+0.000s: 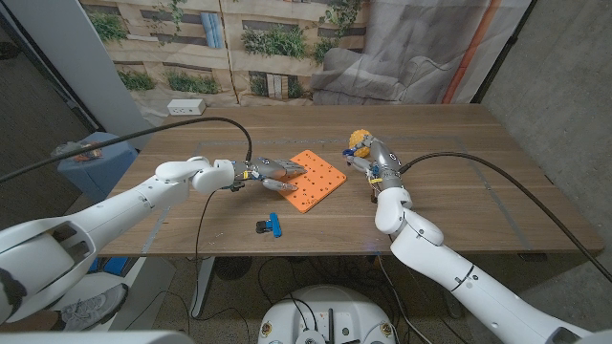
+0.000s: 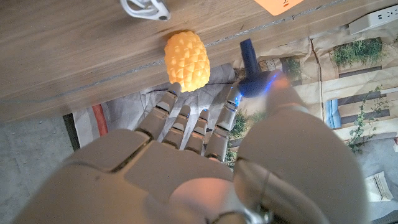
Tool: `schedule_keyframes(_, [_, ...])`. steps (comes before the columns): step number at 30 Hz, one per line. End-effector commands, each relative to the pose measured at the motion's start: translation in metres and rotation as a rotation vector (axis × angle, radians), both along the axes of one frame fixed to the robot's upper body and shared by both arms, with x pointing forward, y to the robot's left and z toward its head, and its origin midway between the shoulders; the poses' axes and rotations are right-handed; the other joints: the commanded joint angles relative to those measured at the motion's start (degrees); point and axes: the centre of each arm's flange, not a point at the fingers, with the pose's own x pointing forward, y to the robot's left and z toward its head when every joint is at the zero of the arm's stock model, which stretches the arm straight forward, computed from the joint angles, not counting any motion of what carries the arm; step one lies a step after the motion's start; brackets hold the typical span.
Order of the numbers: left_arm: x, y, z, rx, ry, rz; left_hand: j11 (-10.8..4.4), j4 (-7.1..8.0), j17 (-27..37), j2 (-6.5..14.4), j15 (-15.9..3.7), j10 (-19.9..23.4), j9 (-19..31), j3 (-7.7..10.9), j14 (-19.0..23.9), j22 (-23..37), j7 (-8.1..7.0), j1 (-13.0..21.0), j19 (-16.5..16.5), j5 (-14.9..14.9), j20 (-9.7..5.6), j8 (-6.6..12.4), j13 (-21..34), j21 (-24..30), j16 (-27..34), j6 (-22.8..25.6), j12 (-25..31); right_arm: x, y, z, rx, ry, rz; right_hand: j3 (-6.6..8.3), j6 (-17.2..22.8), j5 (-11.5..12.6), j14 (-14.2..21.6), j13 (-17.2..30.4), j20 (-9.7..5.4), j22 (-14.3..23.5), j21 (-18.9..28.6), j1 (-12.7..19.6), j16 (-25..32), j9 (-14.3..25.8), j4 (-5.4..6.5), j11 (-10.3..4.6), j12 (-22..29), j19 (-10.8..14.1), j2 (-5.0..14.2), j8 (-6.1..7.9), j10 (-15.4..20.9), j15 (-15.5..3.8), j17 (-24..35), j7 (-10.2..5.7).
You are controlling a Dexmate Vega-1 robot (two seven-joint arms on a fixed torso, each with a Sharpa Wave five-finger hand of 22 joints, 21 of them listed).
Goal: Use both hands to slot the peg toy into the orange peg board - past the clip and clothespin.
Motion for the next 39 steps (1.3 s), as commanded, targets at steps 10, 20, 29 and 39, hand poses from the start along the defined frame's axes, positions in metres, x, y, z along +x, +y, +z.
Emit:
schedule_keyframes(10, [0.006,0.001,0.006,0.006,-0.007,-0.004,-0.16,-0.01,0.19,4.43,-3.39,2.03,0.47,0.53,0.59,0.39,0.08,0.09,0.33,-0.08,-8.37,0.48,0.33,0.37,0.26,3.04,0.46,0.021,0.032,-0.017,0.167,-0.059,0.03,0.06,5.02,0.47,-0.16,0.1,-0.73,0.11,-0.07,0.74,0.0,0.0,-0.69,-0.26,-0.14,-0.48,0.65,1.14,0.65,-1.07,0.19,-4.1])
schedule_keyframes(20, [0.007,-0.001,0.007,0.01,-0.011,-0.008,-0.16,-0.02,0.2,4.4,-3.43,1.98,0.47,0.63,0.62,0.39,0.1,0.04,0.3,-0.09,-8.37,0.47,0.33,0.36,0.27,3.05,0.43,0.03,0.038,-0.025,0.196,-0.056,0.039,0.13,5.3,0.62,-0.16,0.05,-0.95,0.11,-0.25,1.23,0.01,-0.01,-0.92,-0.25,-0.23,-1.28,0.76,1.27,0.8,-1.24,0.19,-4.12])
schedule_keyframes(29, [0.006,-0.004,0.006,0.005,-0.007,-0.007,-0.15,-0.02,0.2,4.39,-3.44,1.95,0.47,0.7,0.63,0.39,0.07,0.01,0.32,-0.09,-8.39,0.46,0.33,0.36,0.27,3.06,0.42,0.036,0.047,-0.035,0.202,-0.05,0.08,0.15,5.28,0.73,-0.5,0.01,-1.17,0.11,-0.28,1.76,-0.11,0.0,-1.15,-0.44,-0.51,-1.86,0.7,1.3,0.47,-1.34,0.21,-4.15])
schedule_keyframes(39, [0.007,-0.005,0.005,0.007,-0.006,-0.008,-0.15,-0.02,0.2,4.38,-3.43,1.98,0.48,0.8,0.65,0.39,0.11,-0.04,0.32,-0.1,-8.34,0.46,0.33,0.37,0.28,3.07,0.43,0.043,0.053,-0.042,0.197,-0.056,0.124,0.2,5.1,0.82,-0.72,-0.02,-1.42,0.1,-0.33,2.28,-0.16,0.0,-1.25,-0.53,-0.69,-2.54,0.74,1.26,0.39,-1.51,0.25,-4.18])
